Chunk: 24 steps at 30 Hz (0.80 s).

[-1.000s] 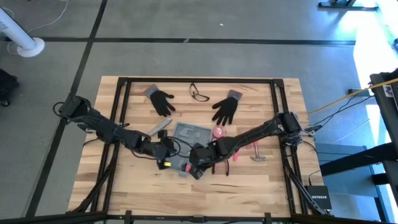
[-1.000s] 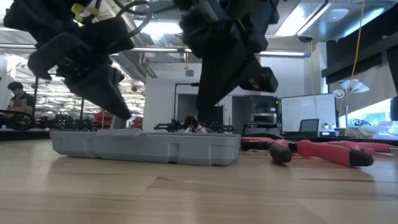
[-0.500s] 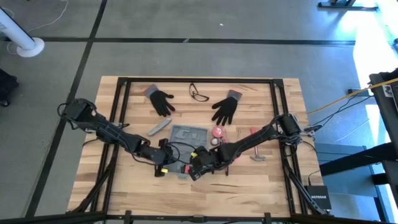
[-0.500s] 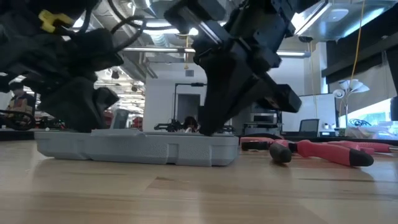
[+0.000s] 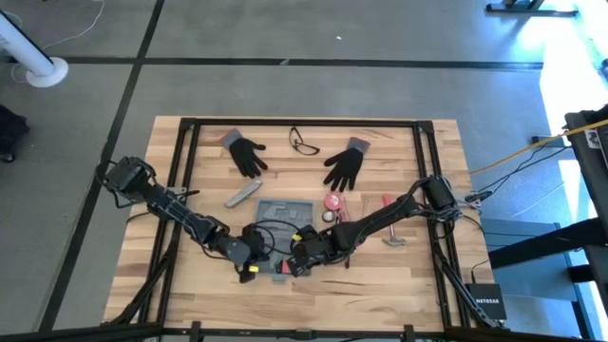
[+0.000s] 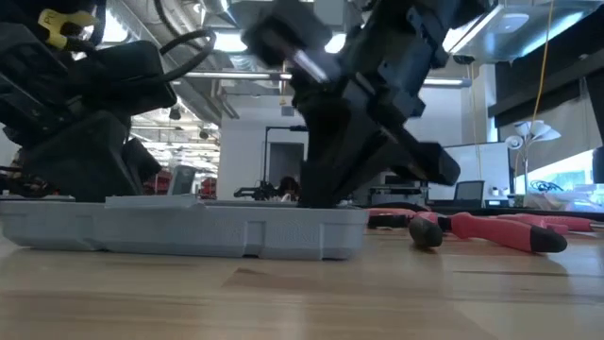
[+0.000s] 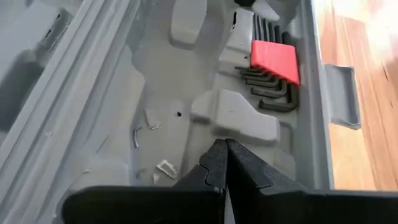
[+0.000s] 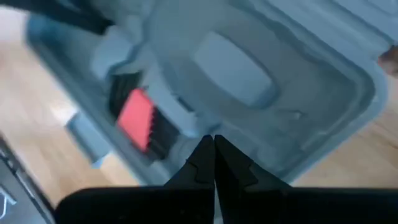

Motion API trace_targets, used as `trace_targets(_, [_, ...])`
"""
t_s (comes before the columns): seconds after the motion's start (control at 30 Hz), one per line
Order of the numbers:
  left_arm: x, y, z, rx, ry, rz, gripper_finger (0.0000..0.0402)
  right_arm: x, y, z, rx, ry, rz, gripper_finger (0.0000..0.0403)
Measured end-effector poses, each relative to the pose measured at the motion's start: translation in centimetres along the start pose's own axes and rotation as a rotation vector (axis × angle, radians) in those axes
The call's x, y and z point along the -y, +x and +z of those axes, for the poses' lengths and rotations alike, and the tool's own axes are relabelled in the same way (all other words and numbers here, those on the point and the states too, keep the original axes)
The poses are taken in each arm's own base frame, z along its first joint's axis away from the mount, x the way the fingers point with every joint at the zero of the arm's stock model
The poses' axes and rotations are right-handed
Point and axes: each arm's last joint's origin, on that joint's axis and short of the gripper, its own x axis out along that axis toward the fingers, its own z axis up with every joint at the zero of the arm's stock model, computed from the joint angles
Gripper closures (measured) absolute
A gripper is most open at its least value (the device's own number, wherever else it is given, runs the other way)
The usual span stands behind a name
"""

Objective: Prefit tool cases

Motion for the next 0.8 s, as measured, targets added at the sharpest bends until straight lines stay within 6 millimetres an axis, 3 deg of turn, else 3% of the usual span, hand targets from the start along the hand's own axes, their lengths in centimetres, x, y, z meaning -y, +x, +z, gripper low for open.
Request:
trace_targets(0.4, [-0.2, 0.0, 0.0, 0.032, -0.079, 0.058, 0.0401, -0.9, 0.2, -1.4, -0.031, 0.04, 0.056, 0.0403])
trace_targets(0.8, [0.0, 0.0, -0.1, 0.045, -0.078, 0.052, 0.0401, -0.6, 0.6, -1.1, 0.058, 0.07, 0.023, 0.0403])
